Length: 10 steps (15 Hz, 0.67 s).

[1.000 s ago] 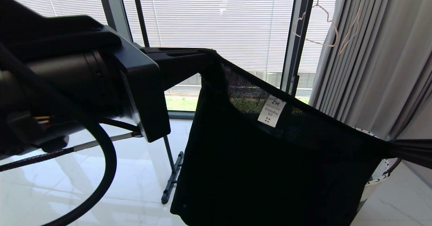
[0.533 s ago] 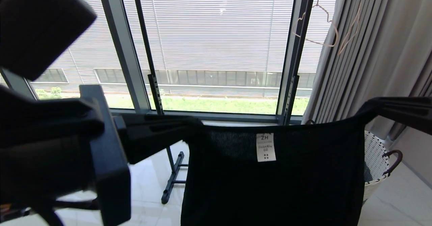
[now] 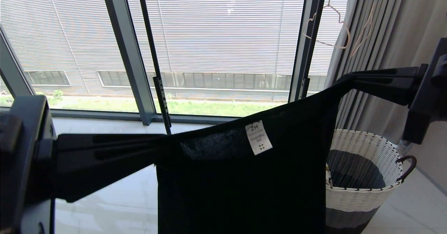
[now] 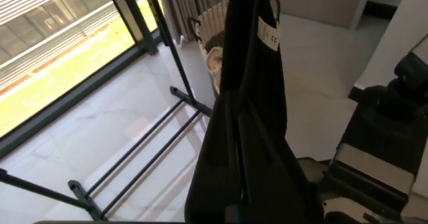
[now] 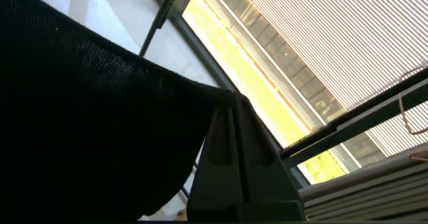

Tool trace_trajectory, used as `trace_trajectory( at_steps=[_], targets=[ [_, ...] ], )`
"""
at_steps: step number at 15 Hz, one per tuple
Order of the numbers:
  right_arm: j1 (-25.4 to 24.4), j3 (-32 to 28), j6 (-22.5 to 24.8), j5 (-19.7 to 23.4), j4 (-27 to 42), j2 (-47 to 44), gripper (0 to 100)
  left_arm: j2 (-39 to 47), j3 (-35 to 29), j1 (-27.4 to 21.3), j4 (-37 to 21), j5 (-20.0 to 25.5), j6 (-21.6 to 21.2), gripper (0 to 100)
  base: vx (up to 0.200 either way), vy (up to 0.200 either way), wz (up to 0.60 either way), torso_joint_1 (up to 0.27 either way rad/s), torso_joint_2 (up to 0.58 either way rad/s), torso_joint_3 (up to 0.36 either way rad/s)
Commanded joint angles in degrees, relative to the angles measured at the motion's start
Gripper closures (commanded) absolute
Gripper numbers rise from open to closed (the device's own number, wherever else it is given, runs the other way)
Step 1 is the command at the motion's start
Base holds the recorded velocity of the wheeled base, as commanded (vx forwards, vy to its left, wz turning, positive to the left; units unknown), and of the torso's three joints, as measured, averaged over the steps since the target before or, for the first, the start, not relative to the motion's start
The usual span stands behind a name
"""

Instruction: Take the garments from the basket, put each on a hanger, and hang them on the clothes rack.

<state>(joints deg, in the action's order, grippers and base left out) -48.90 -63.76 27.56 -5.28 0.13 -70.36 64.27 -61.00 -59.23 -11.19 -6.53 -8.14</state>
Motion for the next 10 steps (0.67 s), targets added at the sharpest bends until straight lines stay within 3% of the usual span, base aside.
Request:
trace_trajectory(
  at_steps=[1,2,5,6,9,10],
  targets=[
    [-0.06,-0.23,0.03,0.01,3.38,3.04,100,3.93,-2.46,4.3,3.9,-2.34,0.15,100,0.0,0.0,0.0,0.0,0.0,0.0],
    [-0.06,-0.23,0.03,0.09,7.69,5.15,100,5.16,-2.63,4.92,8.99,-3.75,0.15,100,0.0,0.0,0.0,0.0,0.0,0.0],
    [-0.06,-0.05,0.03,0.01,8.22,5.15,100,4.81,-1.93,4.74,9.43,-4.01,0.06,100,0.0,0.0,0.0,0.0,0.0,0.0],
    [-0.06,0.12,0.03,0.01,8.22,4.89,0,4.9,-1.93,4.74,9.43,-4.01,0.06,100,0.0,0.0,0.0,0.0,0.0,0.0],
    [0.47,1.53,-0.05,0.01,8.13,6.2,0,4.73,-0.87,5.09,9.43,-6.83,-0.21,100,0.0,0.0,0.0,0.0,0.0,0.0],
    [4.6,2.23,-0.05,0.01,8.13,7.7,0,4.64,0.53,6.24,9.35,-10.6,-0.21,100,0.0,0.0,0.0,0.0,0.0,0.0]
  ],
)
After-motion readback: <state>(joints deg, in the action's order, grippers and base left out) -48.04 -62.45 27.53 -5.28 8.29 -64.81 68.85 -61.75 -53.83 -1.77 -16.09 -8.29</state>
